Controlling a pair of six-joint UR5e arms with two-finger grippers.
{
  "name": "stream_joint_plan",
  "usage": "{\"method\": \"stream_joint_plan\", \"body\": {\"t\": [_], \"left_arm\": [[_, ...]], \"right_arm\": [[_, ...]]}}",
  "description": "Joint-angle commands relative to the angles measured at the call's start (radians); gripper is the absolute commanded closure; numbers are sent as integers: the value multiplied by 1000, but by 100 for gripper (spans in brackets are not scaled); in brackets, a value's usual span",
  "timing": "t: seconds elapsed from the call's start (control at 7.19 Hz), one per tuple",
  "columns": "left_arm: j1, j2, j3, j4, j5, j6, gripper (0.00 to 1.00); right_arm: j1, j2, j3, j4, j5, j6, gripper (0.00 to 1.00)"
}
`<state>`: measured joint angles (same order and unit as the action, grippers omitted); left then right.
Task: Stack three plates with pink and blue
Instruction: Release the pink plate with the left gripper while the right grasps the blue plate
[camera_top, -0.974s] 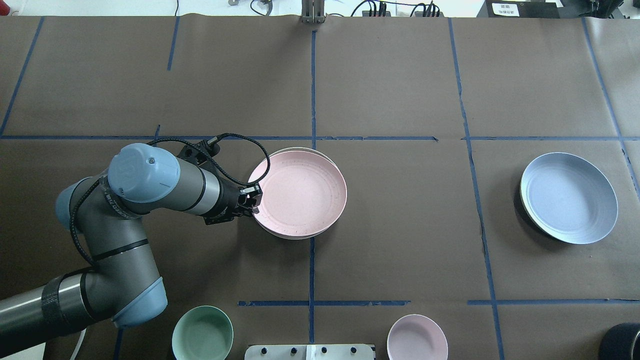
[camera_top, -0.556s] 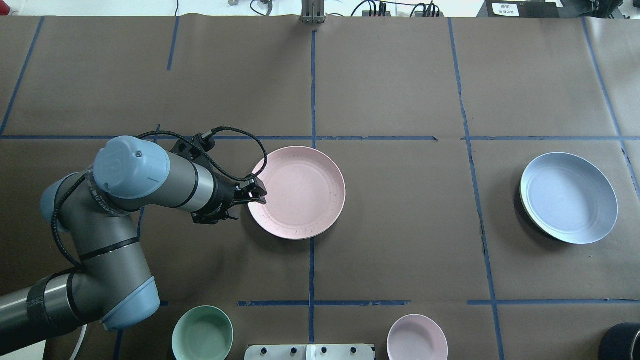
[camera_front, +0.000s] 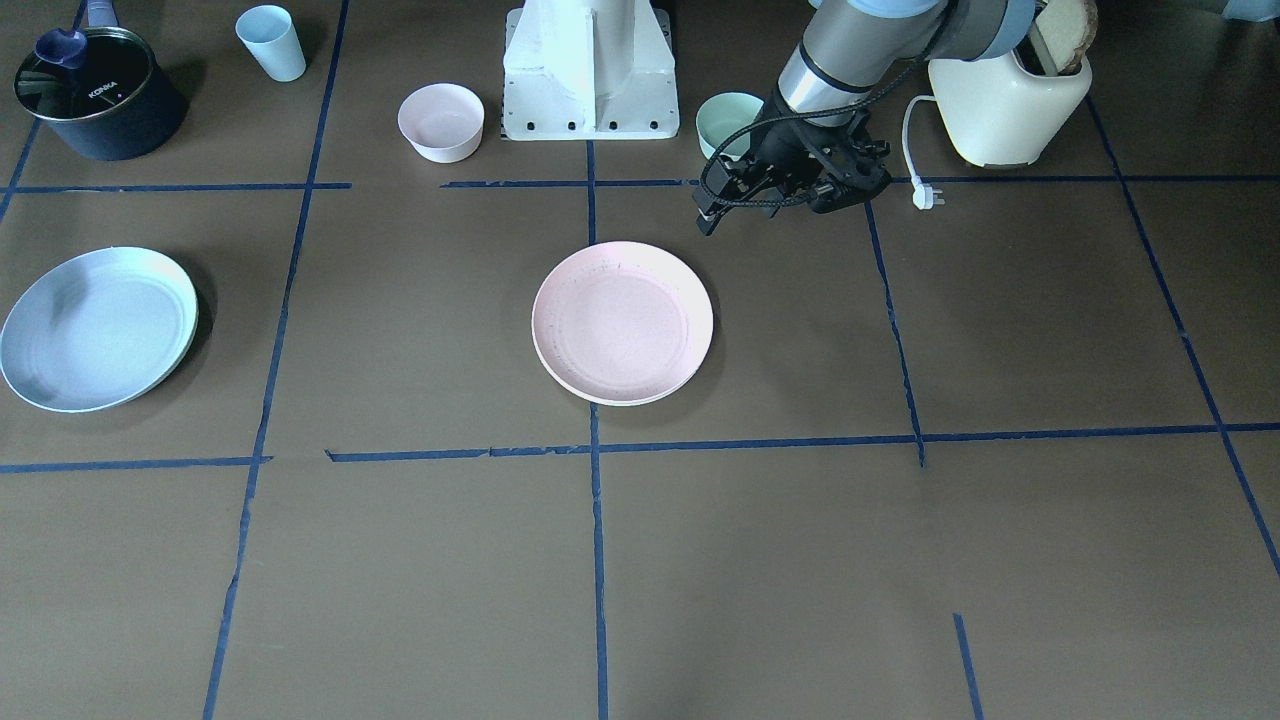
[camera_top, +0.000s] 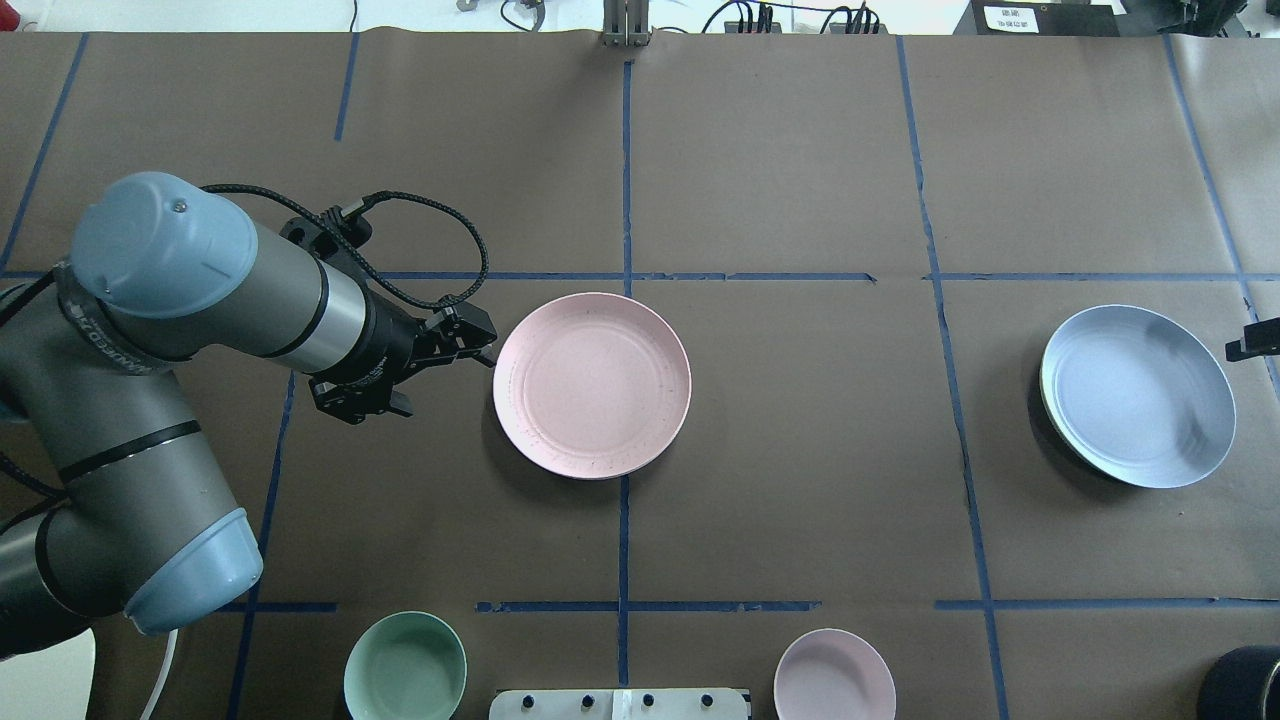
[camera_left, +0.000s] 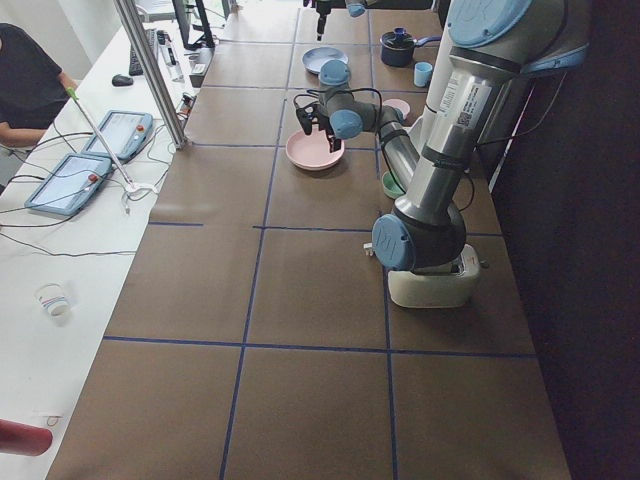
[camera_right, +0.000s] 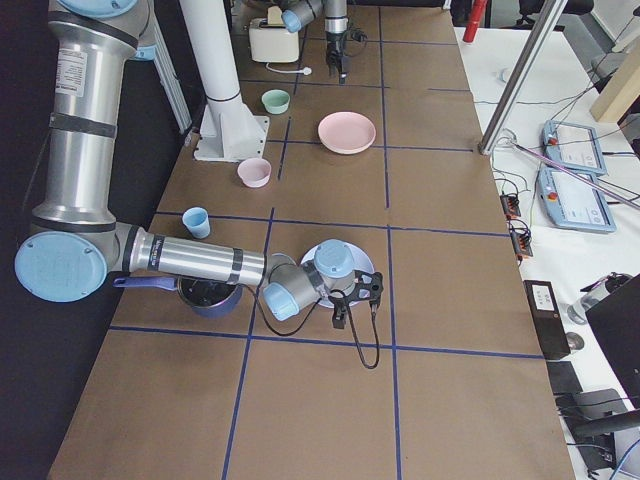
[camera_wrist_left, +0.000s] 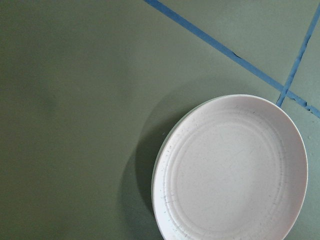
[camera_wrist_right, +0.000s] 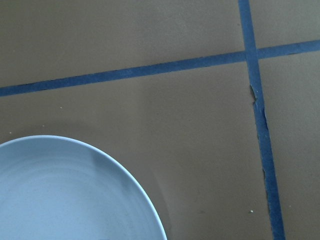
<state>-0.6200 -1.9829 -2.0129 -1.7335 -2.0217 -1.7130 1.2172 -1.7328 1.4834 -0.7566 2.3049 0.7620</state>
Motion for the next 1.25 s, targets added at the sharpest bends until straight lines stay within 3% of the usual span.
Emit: {"method": "stream_joint_plan", "body": {"t": [0.0,0.28,0.42,0.56,0.7,0.83,1.11], "left_arm": [[-10,3,-36,35,-5,3,0],[-17,3,-36,35,-5,4,0],[-26,3,-40,35,-6,4,0],[-29,21,-55,35,-6,13,0],[-30,45,-76,37,-6,33,0],[-33,47,-79,37,-6,35,0],[-35,47,-79,37,-6,35,0]], "right_arm": [[-51,-1,-51,82,-12,57,0],[-91,-1,-54,82,-16,57,0],[-102,-1,-52,82,-18,57,8],[-102,-1,-49,82,-16,57,68],[-99,-2,-46,82,-16,53,93],[-97,-5,-43,82,-10,51,99],[-93,-7,-35,83,5,51,100]]}}
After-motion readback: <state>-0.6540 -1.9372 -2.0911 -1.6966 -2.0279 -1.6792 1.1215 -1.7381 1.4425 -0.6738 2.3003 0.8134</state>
